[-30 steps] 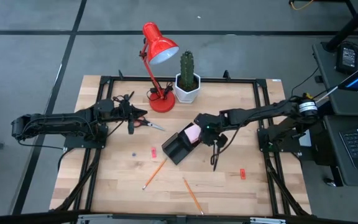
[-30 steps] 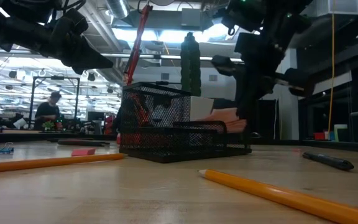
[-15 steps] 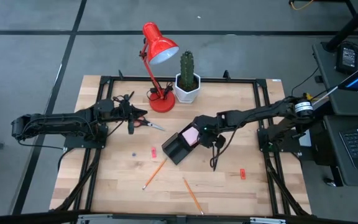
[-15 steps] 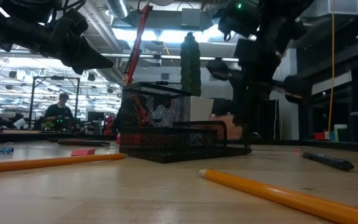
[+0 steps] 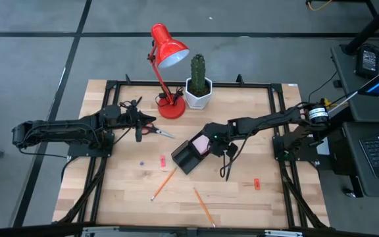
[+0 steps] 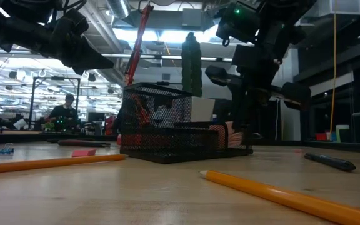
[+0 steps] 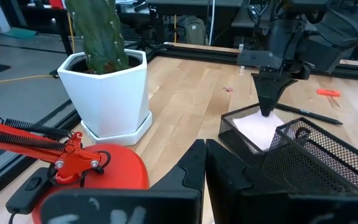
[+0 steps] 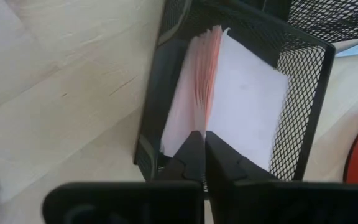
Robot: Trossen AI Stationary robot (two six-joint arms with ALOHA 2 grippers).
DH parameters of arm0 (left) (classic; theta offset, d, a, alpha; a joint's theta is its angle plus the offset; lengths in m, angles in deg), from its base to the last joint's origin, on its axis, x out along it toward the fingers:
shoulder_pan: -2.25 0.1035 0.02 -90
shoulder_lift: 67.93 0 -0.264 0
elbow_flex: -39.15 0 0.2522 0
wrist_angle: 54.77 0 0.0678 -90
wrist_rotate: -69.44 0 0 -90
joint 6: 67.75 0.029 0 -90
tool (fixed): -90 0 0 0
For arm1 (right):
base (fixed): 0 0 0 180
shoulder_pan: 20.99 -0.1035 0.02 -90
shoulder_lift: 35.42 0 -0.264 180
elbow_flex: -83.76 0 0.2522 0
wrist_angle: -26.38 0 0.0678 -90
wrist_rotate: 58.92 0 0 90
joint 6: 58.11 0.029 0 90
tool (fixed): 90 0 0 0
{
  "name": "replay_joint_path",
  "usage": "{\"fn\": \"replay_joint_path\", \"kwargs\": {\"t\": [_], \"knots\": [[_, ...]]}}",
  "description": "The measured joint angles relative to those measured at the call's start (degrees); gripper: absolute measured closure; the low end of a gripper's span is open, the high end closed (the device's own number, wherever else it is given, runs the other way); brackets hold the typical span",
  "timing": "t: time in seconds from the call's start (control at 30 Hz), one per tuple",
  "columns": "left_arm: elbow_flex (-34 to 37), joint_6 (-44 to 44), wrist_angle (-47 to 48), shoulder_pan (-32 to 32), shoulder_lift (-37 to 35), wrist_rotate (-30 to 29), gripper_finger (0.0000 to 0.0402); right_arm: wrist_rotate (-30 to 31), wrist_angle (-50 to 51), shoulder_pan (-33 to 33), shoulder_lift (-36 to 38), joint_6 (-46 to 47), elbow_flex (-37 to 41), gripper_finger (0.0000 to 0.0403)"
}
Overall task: Pick and place office supplies into organizer
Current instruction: Put the pink sticky notes into the black desk organizer
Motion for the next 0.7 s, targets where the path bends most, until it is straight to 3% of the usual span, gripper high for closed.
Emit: {"fn": "replay_joint_path", "kwargs": {"t": [0.6, 0.7], "knots": [[0.00, 0.00, 0.00, 0.00, 0.00, 0.00, 0.0396, 0.13, -0.12, 0.00, 0.00, 0.27, 0.02, 0.0313], [0.00, 0.00, 0.00, 0.00, 0.00, 0.00, 0.0396, 2.62, -0.92, -0.14, 0.02, 0.41, -0.03, 0.0297]]}}
